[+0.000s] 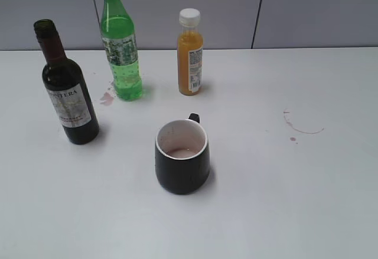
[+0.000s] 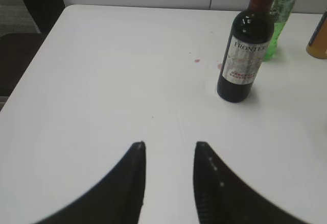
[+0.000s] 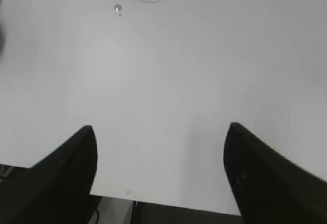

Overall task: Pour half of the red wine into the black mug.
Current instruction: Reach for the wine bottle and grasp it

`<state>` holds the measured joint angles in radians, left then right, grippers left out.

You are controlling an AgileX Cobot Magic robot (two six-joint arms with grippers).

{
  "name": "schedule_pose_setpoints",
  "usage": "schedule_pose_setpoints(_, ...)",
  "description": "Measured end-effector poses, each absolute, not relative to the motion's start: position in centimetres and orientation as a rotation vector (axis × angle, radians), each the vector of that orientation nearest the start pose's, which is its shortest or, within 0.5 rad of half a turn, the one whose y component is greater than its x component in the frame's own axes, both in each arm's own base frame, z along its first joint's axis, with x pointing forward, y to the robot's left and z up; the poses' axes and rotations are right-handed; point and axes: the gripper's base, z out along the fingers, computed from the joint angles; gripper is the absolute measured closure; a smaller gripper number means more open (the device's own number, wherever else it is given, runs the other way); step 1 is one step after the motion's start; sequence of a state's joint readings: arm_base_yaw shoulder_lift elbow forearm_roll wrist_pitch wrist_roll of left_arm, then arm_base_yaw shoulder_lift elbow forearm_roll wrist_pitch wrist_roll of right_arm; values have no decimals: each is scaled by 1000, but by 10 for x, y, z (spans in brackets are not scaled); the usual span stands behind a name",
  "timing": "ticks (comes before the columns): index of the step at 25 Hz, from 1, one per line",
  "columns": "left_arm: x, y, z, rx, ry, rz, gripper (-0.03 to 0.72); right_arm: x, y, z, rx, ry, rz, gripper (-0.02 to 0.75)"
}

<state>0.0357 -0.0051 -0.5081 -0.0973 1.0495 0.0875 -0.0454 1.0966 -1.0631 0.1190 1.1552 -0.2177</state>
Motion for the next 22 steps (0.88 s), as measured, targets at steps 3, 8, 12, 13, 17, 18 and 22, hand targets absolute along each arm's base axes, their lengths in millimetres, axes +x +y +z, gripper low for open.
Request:
schedule_pose_setpoints(3,-6,-8,281,57,2015,-38,451,155,3,327,-199,2612,64,154)
schedule_pose_setpoints(8,-6,-8,281,57,2015,-38,451,98,5,293,-193,2509,40,154)
schedule_pose_setpoints(12,-6,-8,281,57,2015,-38,451,65,6,275,-191,2420,25,154)
schedule_pose_setpoints(13,-6,-8,281,57,2015,-38,451,59,6,272,-191,2396,21,155)
schedule_pose_setpoints(17,-6,-8,281,57,2015,-38,451,35,7,270,-189,2260,1,155)
schedule_pose_setpoints(18,-6,-8,281,57,2015,-38,451,29,8,269,-189,2228,-4,155)
schedule_pose_setpoints(22,-6,-8,281,57,2015,-38,451,11,9,265,-187,2115,-20,155)
